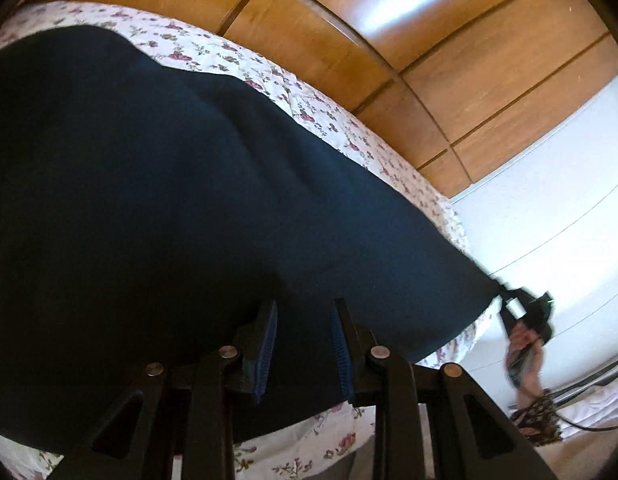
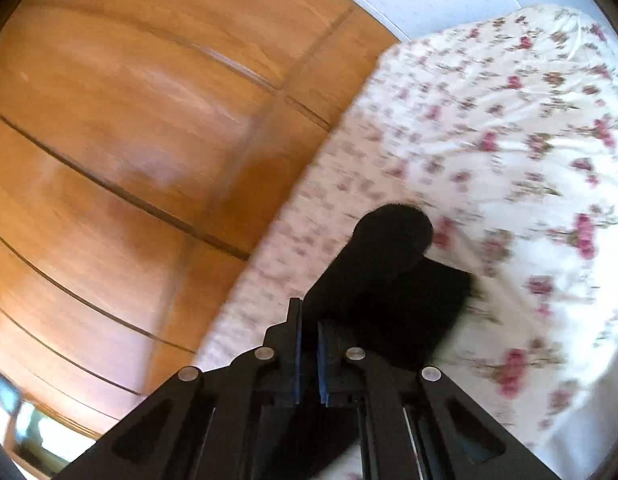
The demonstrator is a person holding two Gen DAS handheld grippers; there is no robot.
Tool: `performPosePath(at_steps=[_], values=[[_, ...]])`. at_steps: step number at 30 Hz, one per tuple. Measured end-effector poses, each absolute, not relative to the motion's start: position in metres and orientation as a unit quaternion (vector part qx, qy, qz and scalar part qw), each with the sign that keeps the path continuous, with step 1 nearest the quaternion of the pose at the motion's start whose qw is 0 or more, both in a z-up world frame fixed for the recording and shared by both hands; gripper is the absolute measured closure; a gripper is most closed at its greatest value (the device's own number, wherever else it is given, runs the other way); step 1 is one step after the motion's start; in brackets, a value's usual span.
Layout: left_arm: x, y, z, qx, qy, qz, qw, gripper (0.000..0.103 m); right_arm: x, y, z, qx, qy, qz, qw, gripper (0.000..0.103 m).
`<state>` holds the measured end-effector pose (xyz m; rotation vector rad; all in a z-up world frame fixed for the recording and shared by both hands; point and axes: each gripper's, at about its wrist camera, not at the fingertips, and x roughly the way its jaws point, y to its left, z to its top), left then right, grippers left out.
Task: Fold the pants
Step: 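Open left gripper over the trousers while right gripper grasps a leg end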
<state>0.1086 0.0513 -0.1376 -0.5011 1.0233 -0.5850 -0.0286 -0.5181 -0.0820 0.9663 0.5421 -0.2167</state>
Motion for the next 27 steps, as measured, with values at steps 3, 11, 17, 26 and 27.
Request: performPosePath(at_steps=[3,11,17,26,27], values=[[0.109,0.053,-0.138,-0.238,0.48,-0.273,0.799,0.075,-0.016,-0.518,-0.114,0.433,0.319,-0.116,0.835,0.092],[0.11,0.055,-0.125,-0.223,0.465,-0.254,0.818,0.075,-0.041,-0.539,-0.119,0.489,0.268,-0.106,0.823,0.072],[0.118,0.065,-0.128,-0.226,0.46,-0.22,0.83,0.075,-0.019,-0.533,-0.083,0.412,0.281,-0.124,0.858,0.089],[0.113,0.097,-0.134,-0.256,0.447,-0.172,0.839,0.075,-0.013,-0.551,-0.117,0.41,0.335,-0.143,0.836,0.081],[0.112,0.098,-0.133,-0.256,0.446,-0.169,0.841,0.075,-0.021,-0.554,-0.119,0.436,0.311,-0.135,0.833,0.08]])
